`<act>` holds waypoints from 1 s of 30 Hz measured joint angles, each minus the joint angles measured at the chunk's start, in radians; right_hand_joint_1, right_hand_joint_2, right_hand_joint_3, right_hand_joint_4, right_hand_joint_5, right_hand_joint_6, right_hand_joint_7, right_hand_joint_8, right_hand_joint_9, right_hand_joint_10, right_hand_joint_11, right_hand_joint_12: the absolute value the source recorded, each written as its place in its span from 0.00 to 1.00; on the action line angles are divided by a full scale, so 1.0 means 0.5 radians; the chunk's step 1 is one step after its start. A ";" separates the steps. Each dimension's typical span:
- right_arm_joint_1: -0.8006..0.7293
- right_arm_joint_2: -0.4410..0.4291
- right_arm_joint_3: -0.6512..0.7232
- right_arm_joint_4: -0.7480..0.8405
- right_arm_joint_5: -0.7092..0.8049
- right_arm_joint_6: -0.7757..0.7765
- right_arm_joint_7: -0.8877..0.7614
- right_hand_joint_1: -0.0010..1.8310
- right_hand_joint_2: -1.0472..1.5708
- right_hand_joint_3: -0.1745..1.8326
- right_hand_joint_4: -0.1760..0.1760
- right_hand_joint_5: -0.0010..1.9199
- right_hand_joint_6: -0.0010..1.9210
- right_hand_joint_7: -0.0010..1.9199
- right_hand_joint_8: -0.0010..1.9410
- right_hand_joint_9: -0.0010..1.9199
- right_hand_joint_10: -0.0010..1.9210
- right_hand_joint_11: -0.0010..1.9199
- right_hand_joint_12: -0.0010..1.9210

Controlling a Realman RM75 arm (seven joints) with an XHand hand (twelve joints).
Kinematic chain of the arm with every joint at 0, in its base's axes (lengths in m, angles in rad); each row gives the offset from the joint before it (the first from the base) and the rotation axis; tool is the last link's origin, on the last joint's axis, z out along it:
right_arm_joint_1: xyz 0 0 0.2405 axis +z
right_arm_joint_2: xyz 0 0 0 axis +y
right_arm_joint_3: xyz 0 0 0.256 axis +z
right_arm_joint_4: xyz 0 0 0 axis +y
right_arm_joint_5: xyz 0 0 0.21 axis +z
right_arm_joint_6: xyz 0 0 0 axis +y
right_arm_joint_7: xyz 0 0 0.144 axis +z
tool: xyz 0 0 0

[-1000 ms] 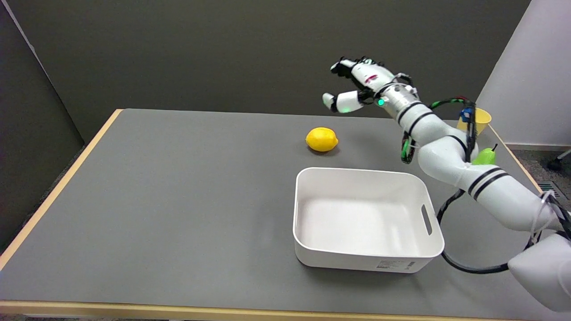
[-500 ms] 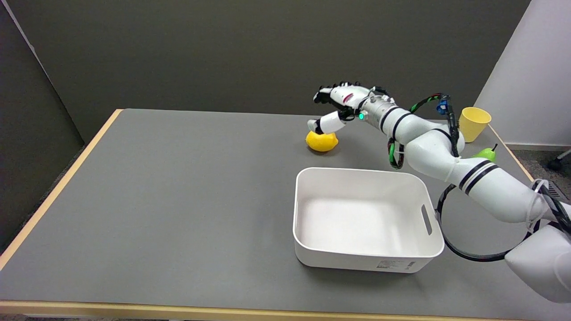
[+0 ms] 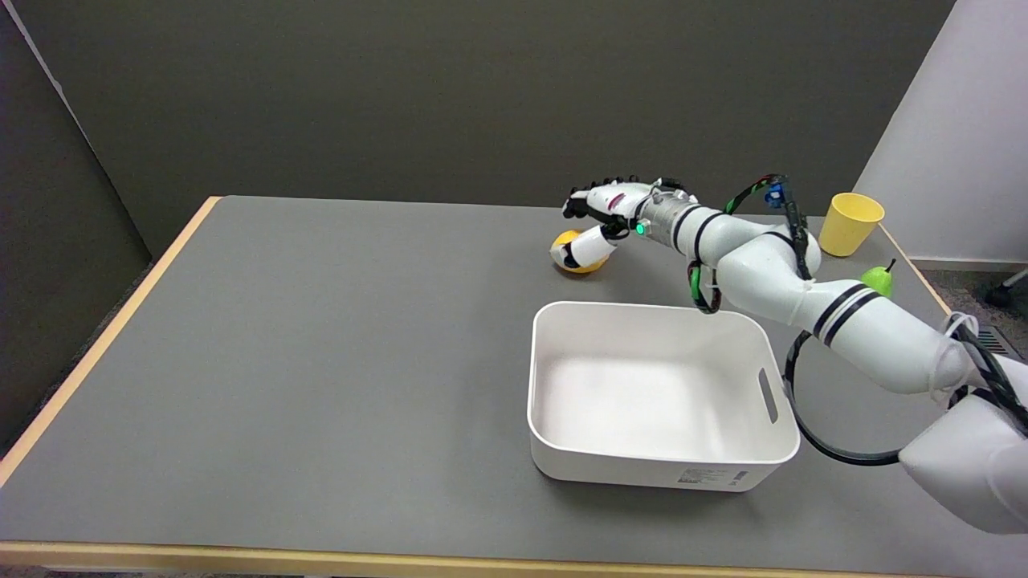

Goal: Pick up the lemon.

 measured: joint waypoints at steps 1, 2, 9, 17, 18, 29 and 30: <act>0.007 -0.009 -0.005 -0.019 0.002 -0.001 -0.002 0.20 0.62 0.55 0.39 0.11 0.25 0.14 0.23 0.08 0.39 0.00 0.53; 0.015 -0.019 -0.009 -0.039 0.004 -0.001 -0.004 0.20 0.62 0.55 0.39 0.11 0.25 0.14 0.23 0.08 0.39 0.00 0.53; 0.064 -0.092 -0.036 -0.222 0.015 0.023 -0.014 0.21 0.62 0.55 0.40 0.11 0.25 0.14 0.23 0.08 0.39 0.00 0.53; 0.107 -0.175 -0.054 -0.419 0.021 0.105 -0.020 0.21 0.62 0.55 0.41 0.11 0.25 0.15 0.24 0.09 0.39 0.00 0.54; 0.111 -0.183 -0.055 -0.436 0.021 0.114 -0.020 0.22 0.62 0.56 0.41 0.11 0.25 0.15 0.24 0.09 0.39 0.00 0.54; 0.139 -0.248 -0.071 -0.581 0.025 0.214 -0.025 0.46 0.70 0.54 0.38 0.16 0.32 0.28 0.33 0.24 0.56 0.19 0.81; 0.140 -0.252 -0.073 -0.589 0.026 0.225 -0.026 0.48 0.72 0.51 0.39 0.16 0.36 0.30 0.38 0.25 0.57 0.21 0.84</act>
